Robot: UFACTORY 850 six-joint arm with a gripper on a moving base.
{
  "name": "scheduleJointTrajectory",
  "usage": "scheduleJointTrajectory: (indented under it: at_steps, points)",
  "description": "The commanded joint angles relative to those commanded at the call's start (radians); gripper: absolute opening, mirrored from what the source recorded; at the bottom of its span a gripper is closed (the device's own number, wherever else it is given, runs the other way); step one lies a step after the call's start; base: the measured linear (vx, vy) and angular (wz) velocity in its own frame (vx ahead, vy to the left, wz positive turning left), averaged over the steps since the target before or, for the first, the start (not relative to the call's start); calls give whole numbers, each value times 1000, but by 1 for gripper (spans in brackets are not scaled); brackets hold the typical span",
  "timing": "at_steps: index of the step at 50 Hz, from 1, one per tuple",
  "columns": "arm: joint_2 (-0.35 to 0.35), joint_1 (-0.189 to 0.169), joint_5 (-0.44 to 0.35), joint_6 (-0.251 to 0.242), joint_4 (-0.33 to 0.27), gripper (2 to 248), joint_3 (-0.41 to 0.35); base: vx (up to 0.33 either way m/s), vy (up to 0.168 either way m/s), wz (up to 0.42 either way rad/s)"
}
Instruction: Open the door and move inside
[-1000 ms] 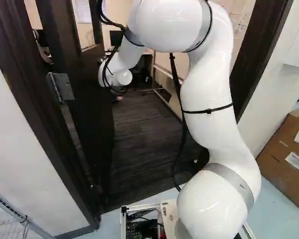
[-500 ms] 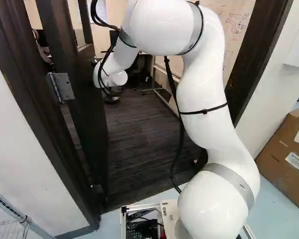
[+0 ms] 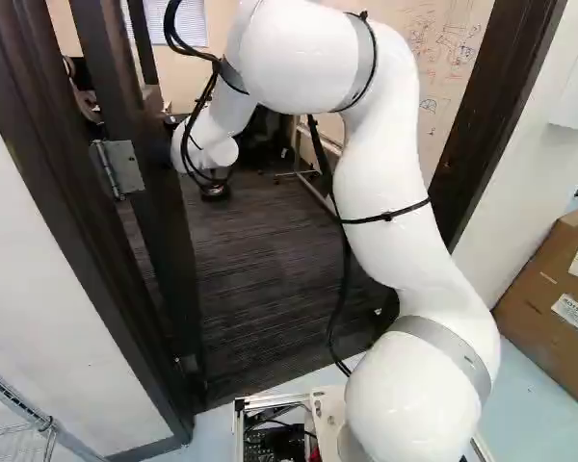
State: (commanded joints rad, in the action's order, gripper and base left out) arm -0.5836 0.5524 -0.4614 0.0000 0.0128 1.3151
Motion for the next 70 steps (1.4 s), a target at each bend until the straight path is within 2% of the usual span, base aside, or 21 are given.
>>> scheduleJointTrajectory:
  at_steps: [23, 44, 70]
  points:
    - [-38, 29, 0, 0, -43, 247, 50, 0, 0, 0]
    - [-41, 32, 0, 0, -45, 247, 55, 0, 0, 0]
    - [13, -11, 0, 0, -45, 247, -18, 0, 0, 0]
